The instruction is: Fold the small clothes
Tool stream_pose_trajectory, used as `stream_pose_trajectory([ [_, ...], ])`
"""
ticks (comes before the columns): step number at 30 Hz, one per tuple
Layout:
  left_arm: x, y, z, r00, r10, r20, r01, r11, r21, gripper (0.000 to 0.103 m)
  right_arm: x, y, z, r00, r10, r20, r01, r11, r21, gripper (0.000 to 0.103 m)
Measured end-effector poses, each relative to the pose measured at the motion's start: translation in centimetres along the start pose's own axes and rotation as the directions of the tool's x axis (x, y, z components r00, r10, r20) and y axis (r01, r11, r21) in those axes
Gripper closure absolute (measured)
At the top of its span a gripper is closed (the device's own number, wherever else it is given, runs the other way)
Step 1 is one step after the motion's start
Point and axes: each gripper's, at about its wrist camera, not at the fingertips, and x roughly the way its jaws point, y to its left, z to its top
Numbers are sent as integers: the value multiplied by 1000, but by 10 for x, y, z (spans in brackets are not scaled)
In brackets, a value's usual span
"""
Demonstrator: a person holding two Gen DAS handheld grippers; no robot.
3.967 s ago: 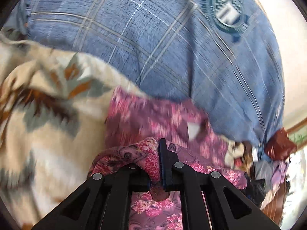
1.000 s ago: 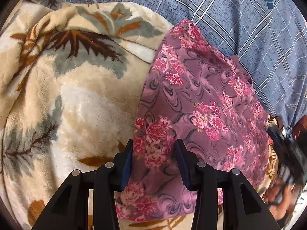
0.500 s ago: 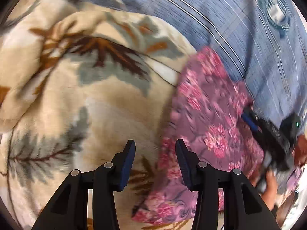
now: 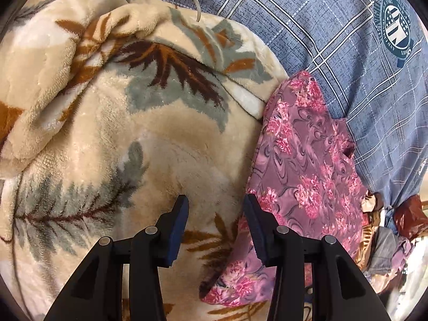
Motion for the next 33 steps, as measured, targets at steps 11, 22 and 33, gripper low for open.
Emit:
stream_pose_trajectory([
  [11, 3, 4, 3, 999, -38, -6, 38, 999, -24, 60, 17, 0, -10, 993, -110, 49, 107, 993, 53, 46],
  [22, 18, -23, -4, 999, -45, -22, 46, 998, 43, 58, -118, -124, -96, 927, -356, 118, 265, 844, 467, 42],
  [33, 33, -100, 28, 967, 131, 217, -182, 954, 237, 49, -201, -359, -147, 880, -473, 51, 223, 505, 834, 38],
])
